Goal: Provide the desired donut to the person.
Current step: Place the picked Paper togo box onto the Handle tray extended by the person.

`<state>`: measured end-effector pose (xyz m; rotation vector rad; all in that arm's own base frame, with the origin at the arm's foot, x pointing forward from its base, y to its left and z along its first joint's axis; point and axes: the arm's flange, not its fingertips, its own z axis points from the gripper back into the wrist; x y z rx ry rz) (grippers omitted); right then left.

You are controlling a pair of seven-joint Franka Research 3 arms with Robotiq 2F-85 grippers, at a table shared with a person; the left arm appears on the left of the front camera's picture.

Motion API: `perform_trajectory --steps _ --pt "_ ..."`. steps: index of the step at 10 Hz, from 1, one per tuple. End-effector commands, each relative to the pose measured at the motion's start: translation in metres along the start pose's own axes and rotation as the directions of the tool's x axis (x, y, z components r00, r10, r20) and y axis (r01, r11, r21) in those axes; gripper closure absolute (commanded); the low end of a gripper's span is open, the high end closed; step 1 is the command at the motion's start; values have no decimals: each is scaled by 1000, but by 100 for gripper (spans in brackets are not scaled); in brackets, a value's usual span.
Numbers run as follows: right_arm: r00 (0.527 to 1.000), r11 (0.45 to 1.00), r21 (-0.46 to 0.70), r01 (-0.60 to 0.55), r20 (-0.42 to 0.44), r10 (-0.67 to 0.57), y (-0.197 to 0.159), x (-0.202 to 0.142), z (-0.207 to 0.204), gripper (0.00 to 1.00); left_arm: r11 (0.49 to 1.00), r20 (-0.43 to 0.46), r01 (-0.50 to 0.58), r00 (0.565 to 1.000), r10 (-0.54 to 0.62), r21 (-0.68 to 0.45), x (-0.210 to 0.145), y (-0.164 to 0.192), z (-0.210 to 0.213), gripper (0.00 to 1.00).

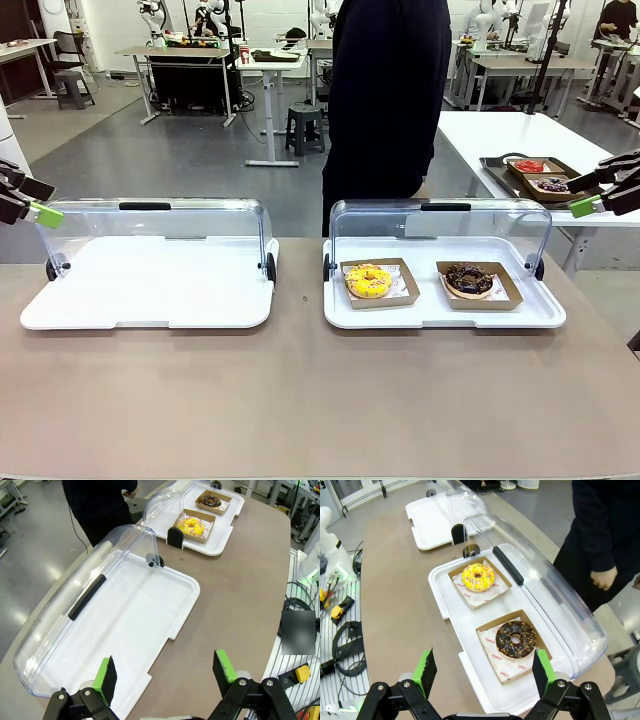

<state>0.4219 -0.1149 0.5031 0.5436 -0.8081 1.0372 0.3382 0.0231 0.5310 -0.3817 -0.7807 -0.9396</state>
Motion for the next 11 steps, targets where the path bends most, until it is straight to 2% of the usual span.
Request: perform_trajectory --steps 1,11 --pt "1000 1000 9 -2 -2 2 0 0 -1 0 1000 1 -11 1000 11 12 1 0 0 0" --pt "1000 1000 9 -2 -2 2 0 0 -1 0 1000 1 -11 1000 11 12 1 0 0 0"
